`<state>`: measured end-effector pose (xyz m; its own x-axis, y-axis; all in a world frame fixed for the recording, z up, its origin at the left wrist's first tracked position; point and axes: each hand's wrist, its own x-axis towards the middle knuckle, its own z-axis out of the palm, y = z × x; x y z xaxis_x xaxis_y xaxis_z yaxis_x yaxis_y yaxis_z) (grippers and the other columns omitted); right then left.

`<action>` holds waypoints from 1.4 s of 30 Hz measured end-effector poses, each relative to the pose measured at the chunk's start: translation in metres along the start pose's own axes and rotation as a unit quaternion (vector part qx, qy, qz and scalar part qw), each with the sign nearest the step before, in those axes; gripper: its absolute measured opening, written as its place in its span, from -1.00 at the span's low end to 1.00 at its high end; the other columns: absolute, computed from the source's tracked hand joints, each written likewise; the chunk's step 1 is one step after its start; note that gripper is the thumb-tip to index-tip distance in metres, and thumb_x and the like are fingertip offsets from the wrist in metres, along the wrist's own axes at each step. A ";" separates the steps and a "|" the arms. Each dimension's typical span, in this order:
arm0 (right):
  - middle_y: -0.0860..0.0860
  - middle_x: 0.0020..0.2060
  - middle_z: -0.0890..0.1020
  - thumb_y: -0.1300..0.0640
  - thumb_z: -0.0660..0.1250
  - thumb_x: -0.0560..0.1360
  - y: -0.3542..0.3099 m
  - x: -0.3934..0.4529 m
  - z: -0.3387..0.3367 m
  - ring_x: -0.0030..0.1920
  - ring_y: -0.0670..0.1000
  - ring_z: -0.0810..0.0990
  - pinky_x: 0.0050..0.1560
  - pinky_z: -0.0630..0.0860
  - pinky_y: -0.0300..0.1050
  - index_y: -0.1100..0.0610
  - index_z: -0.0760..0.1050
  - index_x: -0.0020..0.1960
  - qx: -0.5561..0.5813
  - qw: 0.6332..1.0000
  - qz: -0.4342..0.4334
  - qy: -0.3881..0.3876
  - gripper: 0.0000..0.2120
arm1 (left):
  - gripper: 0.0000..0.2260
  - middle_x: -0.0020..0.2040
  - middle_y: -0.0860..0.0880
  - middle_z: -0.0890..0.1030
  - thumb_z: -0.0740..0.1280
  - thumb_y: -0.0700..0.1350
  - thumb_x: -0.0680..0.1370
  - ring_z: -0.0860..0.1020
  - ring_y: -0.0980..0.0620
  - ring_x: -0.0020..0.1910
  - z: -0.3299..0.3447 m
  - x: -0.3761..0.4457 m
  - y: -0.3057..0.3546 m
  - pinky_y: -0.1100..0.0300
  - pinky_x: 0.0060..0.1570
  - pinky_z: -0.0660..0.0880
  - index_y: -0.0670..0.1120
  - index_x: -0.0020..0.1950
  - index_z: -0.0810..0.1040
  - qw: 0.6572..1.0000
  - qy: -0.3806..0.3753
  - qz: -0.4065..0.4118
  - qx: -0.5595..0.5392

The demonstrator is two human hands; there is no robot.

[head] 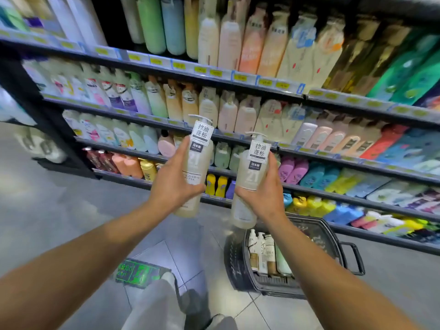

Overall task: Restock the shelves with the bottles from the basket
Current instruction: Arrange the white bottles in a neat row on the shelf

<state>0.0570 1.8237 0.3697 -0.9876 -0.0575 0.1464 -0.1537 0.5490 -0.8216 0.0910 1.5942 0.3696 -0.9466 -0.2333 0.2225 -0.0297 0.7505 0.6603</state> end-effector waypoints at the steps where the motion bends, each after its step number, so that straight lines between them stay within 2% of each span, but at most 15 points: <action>1: -0.06 0.32 0.47 0.02 0.58 0.18 -0.015 0.003 0.006 0.25 0.05 0.51 0.15 0.54 0.07 -0.16 0.01 0.53 0.002 1.000 -0.012 -0.006 0.08 | 0.13 0.26 0.02 0.58 0.58 0.14 0.16 0.59 -0.04 0.04 -0.015 0.001 -0.004 0.19 -0.16 0.42 0.34 0.54 -0.08 1.000 0.012 -0.008 -0.003; 6: -0.04 0.30 0.49 0.04 0.60 0.19 -0.082 0.021 0.048 0.24 0.07 0.51 0.17 0.53 0.14 -0.13 0.01 0.53 0.001 0.998 -0.061 -0.015 0.10 | 0.14 0.29 0.02 0.56 0.61 0.10 0.21 0.56 0.02 0.00 -0.086 0.010 -0.038 0.22 -0.13 0.42 0.34 0.54 -0.12 0.997 0.066 -0.030 0.001; 8: -0.06 0.32 0.46 0.04 0.61 0.20 -0.107 0.028 0.068 0.26 0.06 0.49 0.19 0.52 0.10 -0.14 0.01 0.53 -0.002 0.997 -0.078 -0.010 0.10 | 0.13 0.20 0.04 0.59 0.60 0.11 0.22 0.51 0.07 -0.10 -0.112 0.017 -0.057 0.21 -0.18 0.43 0.34 0.54 -0.12 0.996 0.080 -0.030 -0.002; 10: -0.07 0.36 0.42 0.03 0.61 0.20 -0.131 0.034 0.088 0.30 0.05 0.47 0.22 0.50 0.04 -0.14 0.01 0.54 -0.001 0.996 -0.093 -0.005 0.10 | 0.11 0.02 0.10 0.56 0.59 0.12 0.23 0.49 0.11 -0.22 -0.139 0.026 -0.076 0.26 -0.32 0.40 0.35 0.54 -0.12 0.996 0.090 -0.026 0.000; 13: -0.04 0.35 0.43 0.04 0.60 0.20 -0.166 0.043 0.119 0.30 0.08 0.48 0.24 0.50 0.10 -0.16 0.01 0.52 0.006 0.994 -0.107 -0.009 0.08 | 0.12 -0.07 0.13 0.53 0.59 0.11 0.21 0.50 0.10 -0.26 -0.178 0.042 -0.104 0.40 -0.41 0.29 0.37 0.53 -0.12 0.994 0.101 -0.028 0.001; 15: -0.06 0.31 0.47 0.03 0.59 0.20 -0.188 0.047 0.140 0.25 0.07 0.52 0.16 0.52 0.07 -0.24 0.00 0.49 0.010 0.993 -0.115 0.001 0.06 | 0.14 0.05 0.03 0.61 0.60 0.11 0.21 0.57 -0.03 -0.14 -0.202 0.054 -0.122 0.32 -0.36 0.37 0.45 0.50 -0.17 0.994 0.108 -0.023 -0.002; 17: -0.09 0.31 0.48 0.03 0.60 0.22 -0.210 0.052 0.159 0.23 0.06 0.54 0.14 0.54 0.11 -0.28 0.00 0.48 0.026 0.993 -0.118 0.009 0.06 | 0.16 0.19 -0.03 0.62 0.60 0.10 0.22 0.61 -0.10 -0.02 -0.223 0.067 -0.139 0.18 -0.25 0.45 0.51 0.44 -0.24 0.994 0.112 -0.013 -0.009; 21: -0.11 0.37 0.44 0.02 0.60 0.23 -0.248 0.063 0.191 0.28 0.03 0.51 0.23 0.51 0.15 -0.25 0.00 0.51 0.049 0.991 -0.123 0.026 0.07 | 0.14 0.27 0.03 0.57 0.60 0.05 0.23 0.55 0.01 -0.01 -0.260 0.090 -0.167 0.18 -0.17 0.44 0.45 0.50 -0.16 0.992 0.125 0.003 -0.030; 26: -0.15 0.26 0.50 0.03 0.61 0.21 -0.289 0.086 0.218 0.19 -0.04 0.50 0.13 0.48 0.00 -0.32 0.00 0.46 0.043 0.986 -0.152 0.055 0.06 | 0.10 0.32 0.05 0.54 0.59 0.07 0.23 0.58 0.00 0.07 -0.291 0.118 -0.195 0.17 -0.12 0.48 0.40 0.52 -0.11 0.990 0.129 0.021 -0.046; 31: -0.21 0.24 0.50 -0.07 0.60 0.20 -0.322 0.132 0.239 0.18 -0.04 0.54 0.12 0.54 0.10 -0.35 0.05 0.45 0.041 0.980 -0.184 0.064 0.01 | 0.10 0.30 0.09 0.55 0.61 0.09 0.23 0.51 0.11 0.00 -0.308 0.150 -0.216 0.20 -0.14 0.43 0.38 0.53 -0.07 0.989 0.135 0.014 -0.053; 33: -0.20 0.26 0.48 -0.09 0.58 0.20 -0.330 0.155 0.249 0.20 -0.05 0.52 0.13 0.54 0.09 -0.35 0.05 0.45 0.038 0.977 -0.195 0.072 0.01 | 0.10 0.32 0.09 0.54 0.61 0.10 0.22 0.54 0.08 0.04 -0.312 0.166 -0.224 0.18 -0.12 0.43 0.38 0.53 -0.06 0.989 0.137 0.013 -0.053; 35: -0.16 0.30 0.48 -0.07 0.58 0.20 -0.336 0.182 0.259 0.22 -0.06 0.50 0.14 0.51 0.01 -0.37 0.02 0.46 0.042 0.974 -0.209 0.071 0.03 | 0.11 0.36 0.06 0.52 0.61 0.09 0.22 0.56 -0.02 0.14 -0.314 0.186 -0.231 0.14 -0.08 0.46 0.41 0.52 -0.09 0.989 0.140 0.017 -0.043; 38: -0.16 0.37 0.44 0.00 0.58 0.25 -0.343 0.228 0.274 0.28 -0.13 0.45 0.18 0.40 -0.17 -0.41 -0.03 0.48 0.056 0.969 -0.231 0.060 0.05 | 0.13 0.38 -0.01 0.51 0.62 0.10 0.23 0.57 -0.10 0.15 -0.317 0.222 -0.238 0.08 -0.05 0.52 0.43 0.51 -0.13 0.988 0.151 0.021 -0.013; 42: -0.22 0.34 0.40 0.07 0.57 0.26 -0.345 0.285 0.292 0.20 -0.43 0.34 0.07 0.19 -0.62 -0.49 0.01 0.43 0.035 0.958 -0.279 0.055 0.03 | 0.14 0.48 0.05 0.41 0.62 0.10 0.23 0.48 -0.10 0.33 -0.318 0.272 -0.249 -0.01 0.15 0.52 0.42 0.52 -0.13 0.986 0.161 0.028 -0.006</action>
<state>-0.1807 1.3750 0.5338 -0.7422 -0.2361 0.6272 -0.6624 0.4012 -0.6327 -0.0568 1.1471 0.4940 -0.7950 -0.3775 0.4749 0.0259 0.7610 0.6482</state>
